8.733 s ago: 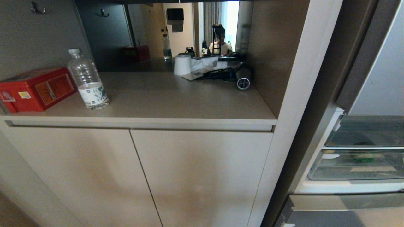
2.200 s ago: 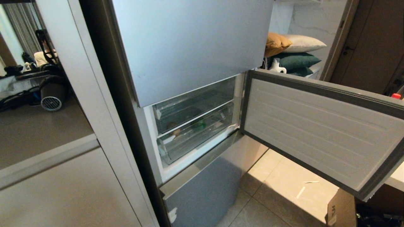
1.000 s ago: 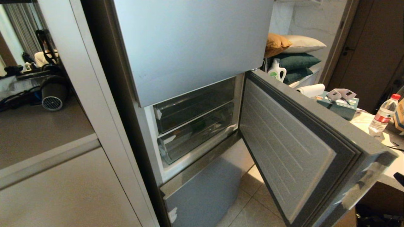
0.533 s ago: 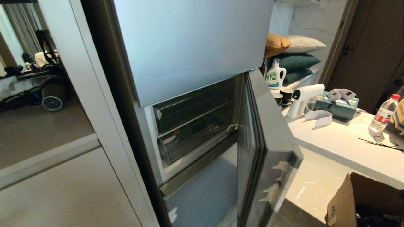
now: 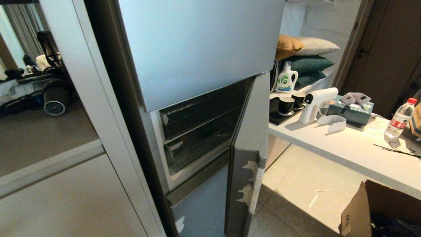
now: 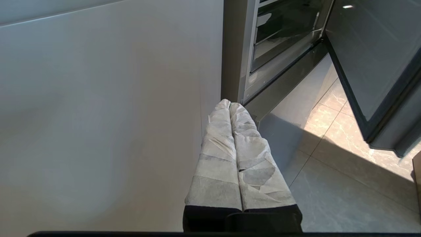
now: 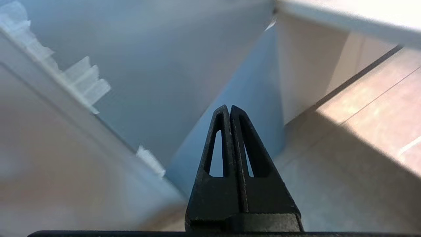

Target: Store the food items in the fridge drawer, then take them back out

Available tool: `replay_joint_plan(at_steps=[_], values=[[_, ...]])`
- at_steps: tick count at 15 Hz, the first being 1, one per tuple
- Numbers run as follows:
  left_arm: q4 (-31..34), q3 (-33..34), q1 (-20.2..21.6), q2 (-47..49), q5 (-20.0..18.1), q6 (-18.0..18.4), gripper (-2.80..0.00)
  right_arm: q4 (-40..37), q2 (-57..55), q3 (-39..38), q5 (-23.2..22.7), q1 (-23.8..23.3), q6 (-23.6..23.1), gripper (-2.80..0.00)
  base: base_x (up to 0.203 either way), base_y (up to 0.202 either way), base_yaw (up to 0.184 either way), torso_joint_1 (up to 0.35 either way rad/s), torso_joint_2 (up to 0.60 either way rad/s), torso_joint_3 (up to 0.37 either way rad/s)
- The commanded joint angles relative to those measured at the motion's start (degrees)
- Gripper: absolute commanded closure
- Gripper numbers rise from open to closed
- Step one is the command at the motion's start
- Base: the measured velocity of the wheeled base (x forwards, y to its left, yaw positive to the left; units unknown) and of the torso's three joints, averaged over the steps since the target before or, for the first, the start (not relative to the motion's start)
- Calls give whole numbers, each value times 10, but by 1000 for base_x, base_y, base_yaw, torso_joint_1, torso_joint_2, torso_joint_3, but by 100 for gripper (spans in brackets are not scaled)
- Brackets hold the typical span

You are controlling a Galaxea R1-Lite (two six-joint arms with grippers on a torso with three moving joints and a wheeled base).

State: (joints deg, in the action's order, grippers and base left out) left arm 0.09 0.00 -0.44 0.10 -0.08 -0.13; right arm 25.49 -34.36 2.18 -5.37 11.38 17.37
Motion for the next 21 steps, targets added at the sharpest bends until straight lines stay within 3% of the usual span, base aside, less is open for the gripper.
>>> replay_joint_plan(at_steps=[1, 3, 6, 12, 17, 21], values=[[0, 0, 0, 0, 0, 0, 0, -4, -110, 42, -4, 8, 4, 0, 0, 0, 0, 0, 0, 0], [0, 0, 0, 0, 0, 0, 0, -9, -200, 103, -12, 11, 6, 0, 0, 0, 0, 0, 0, 0], [0, 0, 0, 0, 0, 0, 0, -12, -285, 181, -64, 13, 4, 0, 0, 0, 0, 0, 0, 0], [0, 0, 0, 0, 0, 0, 0, -12, -417, 288, -97, 14, 2, 0, 0, 0, 0, 0, 0, 0], [0, 0, 0, 0, 0, 0, 0, -12, -496, 346, -101, 25, -33, 0, 0, 0, 0, 0, 0, 0], [0, 0, 0, 0, 0, 0, 0, -8, -619, 435, -102, 65, -48, 0, 0, 0, 0, 0, 0, 0]])
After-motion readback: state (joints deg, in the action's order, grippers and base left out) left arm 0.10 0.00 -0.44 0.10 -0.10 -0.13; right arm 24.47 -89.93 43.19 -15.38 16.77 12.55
